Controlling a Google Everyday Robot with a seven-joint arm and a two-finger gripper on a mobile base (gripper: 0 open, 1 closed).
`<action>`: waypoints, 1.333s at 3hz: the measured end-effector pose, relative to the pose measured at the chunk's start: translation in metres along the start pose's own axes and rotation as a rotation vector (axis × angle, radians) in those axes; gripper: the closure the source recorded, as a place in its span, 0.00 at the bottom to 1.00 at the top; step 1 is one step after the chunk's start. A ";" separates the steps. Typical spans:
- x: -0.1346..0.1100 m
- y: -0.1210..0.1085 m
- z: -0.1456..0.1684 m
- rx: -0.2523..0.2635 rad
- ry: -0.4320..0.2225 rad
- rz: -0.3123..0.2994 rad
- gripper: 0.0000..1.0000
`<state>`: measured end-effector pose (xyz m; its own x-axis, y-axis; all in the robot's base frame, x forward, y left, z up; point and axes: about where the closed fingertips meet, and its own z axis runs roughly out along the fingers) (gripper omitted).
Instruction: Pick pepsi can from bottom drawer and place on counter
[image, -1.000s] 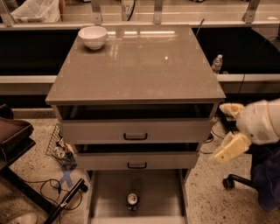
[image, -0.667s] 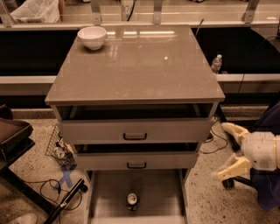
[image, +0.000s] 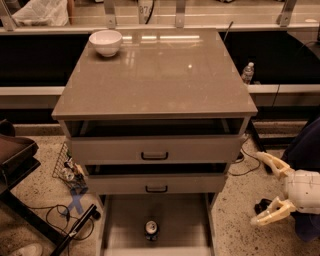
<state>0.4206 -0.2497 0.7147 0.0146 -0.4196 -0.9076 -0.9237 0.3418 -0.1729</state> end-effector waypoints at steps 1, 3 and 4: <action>0.000 0.000 0.000 0.000 0.000 0.000 0.00; 0.020 0.015 0.040 0.025 0.015 -0.021 0.00; 0.064 0.037 0.094 0.001 -0.014 -0.022 0.00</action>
Offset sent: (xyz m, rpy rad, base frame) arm 0.0012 0.0184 -0.0185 -0.0796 -0.0420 -0.0495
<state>0.4238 -0.1845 0.6144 0.0404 -0.4149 -0.9089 -0.9228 0.3334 -0.1932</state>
